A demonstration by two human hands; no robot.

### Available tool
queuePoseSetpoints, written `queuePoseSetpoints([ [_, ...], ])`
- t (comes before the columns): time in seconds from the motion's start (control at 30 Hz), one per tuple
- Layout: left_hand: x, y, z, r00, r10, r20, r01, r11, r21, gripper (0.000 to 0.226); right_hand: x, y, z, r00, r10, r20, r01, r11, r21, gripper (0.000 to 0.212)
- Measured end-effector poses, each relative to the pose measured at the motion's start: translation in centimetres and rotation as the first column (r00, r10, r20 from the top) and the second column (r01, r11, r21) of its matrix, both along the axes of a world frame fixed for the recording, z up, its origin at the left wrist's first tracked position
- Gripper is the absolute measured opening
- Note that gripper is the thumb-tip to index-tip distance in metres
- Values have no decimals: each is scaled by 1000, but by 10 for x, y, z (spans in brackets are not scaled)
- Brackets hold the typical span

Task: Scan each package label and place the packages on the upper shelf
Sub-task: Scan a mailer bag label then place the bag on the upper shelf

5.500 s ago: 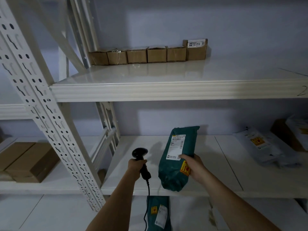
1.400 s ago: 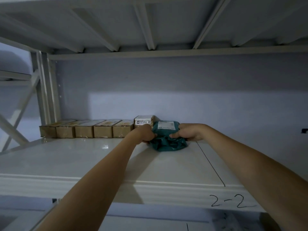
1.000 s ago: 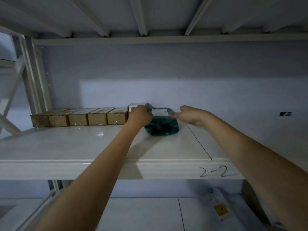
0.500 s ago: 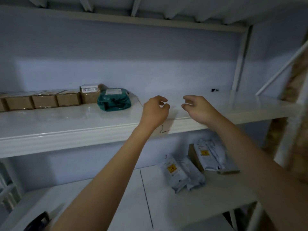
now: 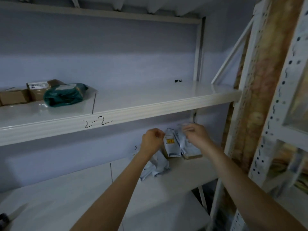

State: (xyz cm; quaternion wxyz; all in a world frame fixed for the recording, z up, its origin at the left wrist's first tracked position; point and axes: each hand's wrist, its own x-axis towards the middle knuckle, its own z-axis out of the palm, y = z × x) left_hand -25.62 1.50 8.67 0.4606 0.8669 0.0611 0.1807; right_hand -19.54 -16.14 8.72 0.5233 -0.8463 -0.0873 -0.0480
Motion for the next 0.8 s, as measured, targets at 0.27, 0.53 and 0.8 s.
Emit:
queuePoseSetpoints([
  [0.27, 61, 54, -100, 931, 93, -353, -226, 906, -357, 16, 66, 32, -86, 956, 90, -280, -81, 996, 43, 17],
  [0.53, 116, 128, -167, 833, 133, -537, -472, 676, -565, 11, 139, 125, -138, 871, 72, -486, -121, 990, -70, 21],
  [0.8, 146, 160, -214, 764, 95, -639, -560, 590, -582, 41, 184, 188, -200, 813, 114, -571, -276, 939, -205, 35],
])
